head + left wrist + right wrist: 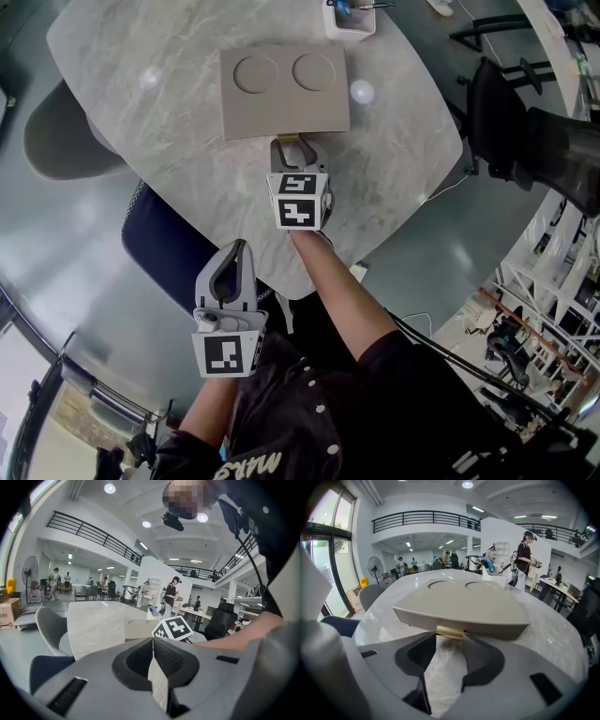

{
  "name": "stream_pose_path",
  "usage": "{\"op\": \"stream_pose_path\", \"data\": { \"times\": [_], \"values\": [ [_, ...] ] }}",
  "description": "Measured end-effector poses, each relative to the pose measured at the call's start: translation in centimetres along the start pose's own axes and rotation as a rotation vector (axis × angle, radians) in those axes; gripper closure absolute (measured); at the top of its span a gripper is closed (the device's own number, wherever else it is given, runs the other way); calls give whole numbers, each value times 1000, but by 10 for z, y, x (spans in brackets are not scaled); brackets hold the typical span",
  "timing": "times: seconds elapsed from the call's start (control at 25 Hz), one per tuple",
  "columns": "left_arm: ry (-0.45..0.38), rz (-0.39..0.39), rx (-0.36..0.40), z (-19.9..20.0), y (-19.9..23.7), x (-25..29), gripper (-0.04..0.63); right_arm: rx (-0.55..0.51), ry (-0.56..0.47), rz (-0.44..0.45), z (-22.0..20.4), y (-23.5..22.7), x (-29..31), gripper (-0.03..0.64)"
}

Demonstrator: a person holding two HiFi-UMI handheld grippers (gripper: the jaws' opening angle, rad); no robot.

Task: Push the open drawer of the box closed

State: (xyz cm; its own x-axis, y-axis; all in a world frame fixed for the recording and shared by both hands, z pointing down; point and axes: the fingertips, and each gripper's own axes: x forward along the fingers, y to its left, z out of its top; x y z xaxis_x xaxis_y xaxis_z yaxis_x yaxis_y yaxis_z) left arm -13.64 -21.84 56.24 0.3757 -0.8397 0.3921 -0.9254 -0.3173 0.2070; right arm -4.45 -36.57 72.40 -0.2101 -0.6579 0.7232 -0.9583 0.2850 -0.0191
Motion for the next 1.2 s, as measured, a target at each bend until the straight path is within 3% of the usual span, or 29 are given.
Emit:
{"op": "stream_pose_path", "data": {
  "times": [0.24,0.48,0.56,0.96,1.2],
  "values": [
    [-28,-4,16,11,-5,-4,578,-78,13,47,-15,-2,-18,440],
    [-61,-5,30,27,-17,-11,577,-73,-89,114,-2,-1,-64,597],
    [-77,-16,32,35,-24,-14,577,-83,-123,127,8,-2,-84,612],
    [-170,-35,82,76,-51,-36,577,-85,-251,202,55,-11,-178,620],
    [-201,-31,111,98,-54,-44,578,-82,-332,187,75,-22,-228,620]
  ]
}}
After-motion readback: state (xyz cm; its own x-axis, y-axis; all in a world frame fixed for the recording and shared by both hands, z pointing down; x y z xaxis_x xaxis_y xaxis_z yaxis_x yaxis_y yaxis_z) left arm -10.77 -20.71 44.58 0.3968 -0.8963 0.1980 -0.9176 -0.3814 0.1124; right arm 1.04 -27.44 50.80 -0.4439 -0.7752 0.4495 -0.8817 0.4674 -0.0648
